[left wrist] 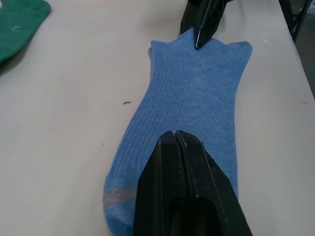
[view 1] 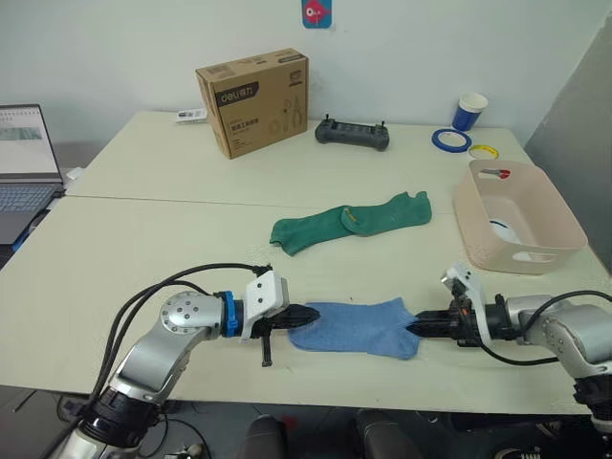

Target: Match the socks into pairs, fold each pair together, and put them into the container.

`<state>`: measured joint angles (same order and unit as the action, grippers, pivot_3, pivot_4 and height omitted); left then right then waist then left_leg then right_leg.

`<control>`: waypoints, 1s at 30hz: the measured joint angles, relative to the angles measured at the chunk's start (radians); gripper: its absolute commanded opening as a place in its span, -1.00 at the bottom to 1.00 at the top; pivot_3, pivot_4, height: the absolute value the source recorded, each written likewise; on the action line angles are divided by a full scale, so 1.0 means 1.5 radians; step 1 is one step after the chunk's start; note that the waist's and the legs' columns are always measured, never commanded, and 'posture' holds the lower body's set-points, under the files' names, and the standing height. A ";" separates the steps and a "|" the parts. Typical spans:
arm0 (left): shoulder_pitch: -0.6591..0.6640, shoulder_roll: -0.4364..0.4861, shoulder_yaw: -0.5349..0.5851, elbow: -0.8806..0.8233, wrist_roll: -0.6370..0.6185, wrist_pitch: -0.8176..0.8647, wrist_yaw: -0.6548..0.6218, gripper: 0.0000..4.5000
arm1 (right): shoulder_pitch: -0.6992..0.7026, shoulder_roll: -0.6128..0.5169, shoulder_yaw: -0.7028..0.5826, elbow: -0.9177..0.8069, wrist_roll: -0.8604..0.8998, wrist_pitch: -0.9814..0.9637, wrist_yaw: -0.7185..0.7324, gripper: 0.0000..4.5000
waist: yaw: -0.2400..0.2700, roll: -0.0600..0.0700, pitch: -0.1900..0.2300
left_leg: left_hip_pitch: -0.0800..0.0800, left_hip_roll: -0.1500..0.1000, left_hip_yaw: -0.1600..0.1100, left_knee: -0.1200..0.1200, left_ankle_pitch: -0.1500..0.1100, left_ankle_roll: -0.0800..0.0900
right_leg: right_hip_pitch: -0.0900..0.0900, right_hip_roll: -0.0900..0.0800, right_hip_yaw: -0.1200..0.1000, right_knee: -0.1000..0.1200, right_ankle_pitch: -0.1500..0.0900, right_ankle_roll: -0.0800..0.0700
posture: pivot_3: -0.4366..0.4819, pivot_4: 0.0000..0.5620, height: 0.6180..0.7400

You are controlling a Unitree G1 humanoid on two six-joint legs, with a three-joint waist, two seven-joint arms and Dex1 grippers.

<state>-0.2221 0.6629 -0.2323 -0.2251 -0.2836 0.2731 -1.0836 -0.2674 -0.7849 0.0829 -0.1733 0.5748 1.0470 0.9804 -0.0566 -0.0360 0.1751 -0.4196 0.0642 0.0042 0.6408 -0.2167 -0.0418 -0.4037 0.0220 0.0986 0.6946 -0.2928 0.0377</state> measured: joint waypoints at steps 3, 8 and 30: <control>-0.016 -0.001 -0.012 0.003 0.005 0.002 -0.009 -1.00 | -0.001 0.003 0.000 0.001 -0.001 0.000 0.000 -0.99 | 0.000 0.000 0.000 | 0.000 0.000 0.000 0.000 0.000 0.000 | 0.000 0.000 0.000 0.000 0.000 0.000 | -0.05 -0.47 1.00; -0.032 0.002 -0.060 0.043 0.072 0.000 -0.010 -1.00 | -0.003 0.003 0.000 0.003 -0.001 0.002 0.001 -0.99 | 0.000 0.000 0.000 | 0.000 0.000 0.000 0.000 0.000 0.000 | 0.000 0.000 0.000 0.000 0.000 0.000 | -0.05 -0.47 1.00; -0.047 0.003 -0.080 0.032 0.104 0.020 -0.011 -1.00 | -0.166 0.176 0.014 0.001 0.132 0.156 -0.046 -0.99 | -0.001 0.001 0.000 | 0.000 0.000 0.000 0.000 0.000 0.000 | 0.000 0.000 0.000 0.001 0.000 0.000 | -0.05 -0.47 1.00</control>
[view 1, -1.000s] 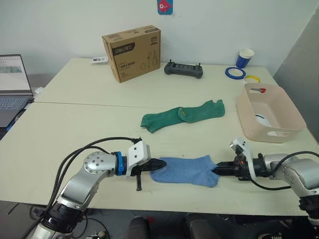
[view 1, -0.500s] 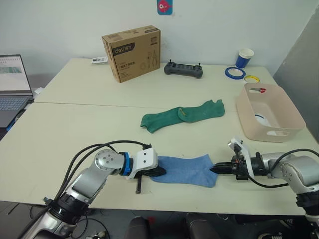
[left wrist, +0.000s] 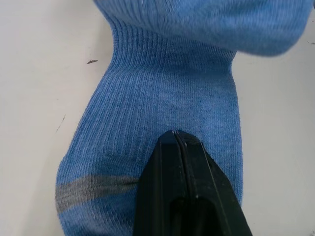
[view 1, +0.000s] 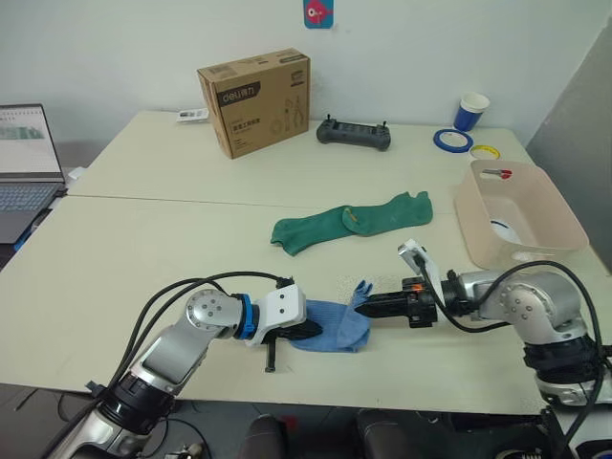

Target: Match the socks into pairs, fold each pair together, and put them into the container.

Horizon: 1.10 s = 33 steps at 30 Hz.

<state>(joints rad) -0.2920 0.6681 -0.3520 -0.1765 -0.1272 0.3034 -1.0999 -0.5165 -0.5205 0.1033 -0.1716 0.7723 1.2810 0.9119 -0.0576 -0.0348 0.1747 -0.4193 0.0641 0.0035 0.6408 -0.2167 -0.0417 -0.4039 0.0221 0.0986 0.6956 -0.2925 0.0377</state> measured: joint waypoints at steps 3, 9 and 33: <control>0.000 0.000 0.001 0.000 0.001 0.000 0.003 -1.00 | -0.010 0.038 0.007 0.016 0.000 0.001 -0.013 -0.99 | 0.000 0.000 0.000 | 0.000 0.000 0.000 0.000 0.000 0.000 | 0.000 0.000 0.000 0.000 0.000 0.000 | -0.05 -0.47 1.00; 0.004 0.000 0.001 -0.008 0.001 0.011 0.013 -1.00 | -0.012 0.063 0.038 0.030 -0.004 -0.007 -0.014 -0.99 | 0.000 0.000 0.000 | 0.000 0.000 0.000 0.000 0.000 0.000 | 0.000 0.000 0.000 0.000 0.000 0.000 | -0.05 -0.47 1.00; 0.003 -0.001 0.002 0.002 0.002 -0.005 0.017 -1.00 | 0.038 0.022 -0.002 -0.022 0.006 -0.095 -0.015 0.50 | 0.000 0.000 0.000 | 0.000 0.000 0.000 0.000 0.000 0.000 | 0.000 0.000 0.000 0.000 0.000 0.000 | -0.05 -0.47 1.00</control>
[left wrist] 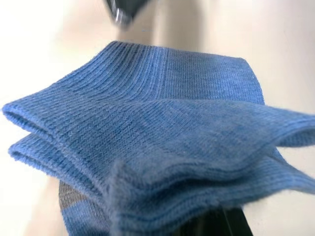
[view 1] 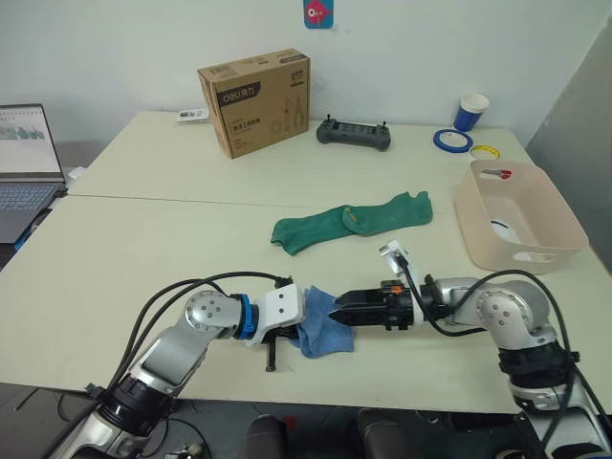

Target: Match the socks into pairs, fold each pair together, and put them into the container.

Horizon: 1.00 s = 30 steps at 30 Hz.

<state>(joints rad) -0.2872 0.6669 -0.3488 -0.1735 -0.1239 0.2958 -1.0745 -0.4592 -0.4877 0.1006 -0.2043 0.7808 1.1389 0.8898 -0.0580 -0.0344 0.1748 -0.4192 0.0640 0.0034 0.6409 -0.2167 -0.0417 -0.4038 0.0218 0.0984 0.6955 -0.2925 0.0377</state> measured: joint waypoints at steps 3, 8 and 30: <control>-0.001 0.001 0.001 0.004 0.000 -0.001 -0.002 -1.00 | 0.019 -0.011 0.015 -0.002 -0.040 -0.061 0.006 0.16 | -0.001 0.000 0.000 | 0.000 0.000 0.000 0.000 0.000 0.000 | 0.000 0.000 0.000 0.000 0.000 0.000 | -0.05 -0.47 1.00; -0.005 -0.002 0.002 0.010 -0.003 -0.004 -0.004 -1.00 | 0.057 -0.012 0.105 0.016 -0.147 -0.222 0.042 -0.66 | -0.001 0.000 0.000 | 0.000 0.000 0.000 0.000 0.000 0.000 | 0.000 0.000 0.000 0.000 0.000 0.000 | -0.05 -0.47 1.00; 0.040 0.148 0.233 -0.109 -0.186 0.178 -0.040 -1.00 | 0.034 0.025 0.177 0.101 -0.268 -0.342 0.075 -0.99 | 0.000 0.001 0.002 | -0.001 0.000 0.001 -0.002 0.000 0.000 | -0.001 -0.002 -0.001 -0.001 -0.001 -0.001 | -0.05 -0.47 1.00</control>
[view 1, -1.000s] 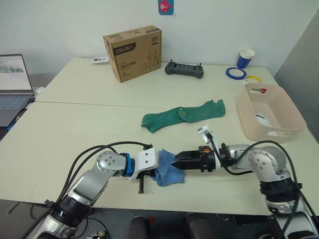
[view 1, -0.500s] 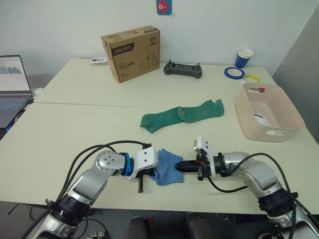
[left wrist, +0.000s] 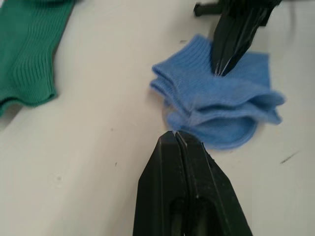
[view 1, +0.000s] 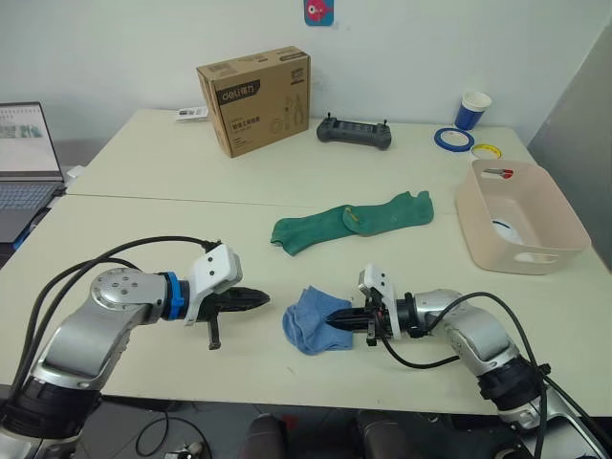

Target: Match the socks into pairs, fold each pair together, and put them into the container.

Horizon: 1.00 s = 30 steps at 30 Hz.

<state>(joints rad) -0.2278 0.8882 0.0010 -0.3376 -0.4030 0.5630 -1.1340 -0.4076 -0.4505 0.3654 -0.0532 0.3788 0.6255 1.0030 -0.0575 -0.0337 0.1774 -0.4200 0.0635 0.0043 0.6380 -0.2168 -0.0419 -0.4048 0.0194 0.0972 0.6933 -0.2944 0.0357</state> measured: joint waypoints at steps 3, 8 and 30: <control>-0.023 -0.042 -0.015 -0.020 -0.018 0.004 0.013 -1.00 | -0.002 -0.021 -0.009 -0.020 0.014 0.032 0.015 -0.99 | 0.004 0.000 0.000 | 0.000 0.000 0.000 0.000 0.000 0.000 | 0.000 0.000 0.000 0.000 0.000 0.000 | -0.05 -0.47 1.00; -0.044 -0.118 -0.104 -0.006 0.022 -0.031 0.049 -1.00 | -0.013 -0.036 -0.040 -0.059 0.063 0.101 0.027 -0.99 | 0.003 0.000 0.000 | 0.000 0.000 0.000 0.000 0.000 0.000 | 0.000 0.001 0.000 -0.001 0.001 0.001 | -0.05 -0.47 1.00; -0.008 -0.112 -0.178 0.129 0.142 -0.213 0.035 -1.00 | -0.071 0.112 -0.257 -0.050 0.221 0.654 -0.244 0.33 | -0.001 0.000 0.000 | 0.001 0.000 -0.001 -0.003 0.000 0.000 | 0.000 0.002 0.000 -0.001 0.000 0.000 | -0.05 -0.47 1.00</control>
<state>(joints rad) -0.2402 0.7201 -0.2653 -0.1439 -0.1900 0.2435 -1.0810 -0.5139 -0.2819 -0.0194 -0.1277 0.7096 1.6061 0.6373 -0.0597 -0.0330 0.1768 -0.4189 0.0641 0.0032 0.6336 -0.2167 -0.0417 -0.4047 0.0219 0.0976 0.6916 -0.2937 0.0363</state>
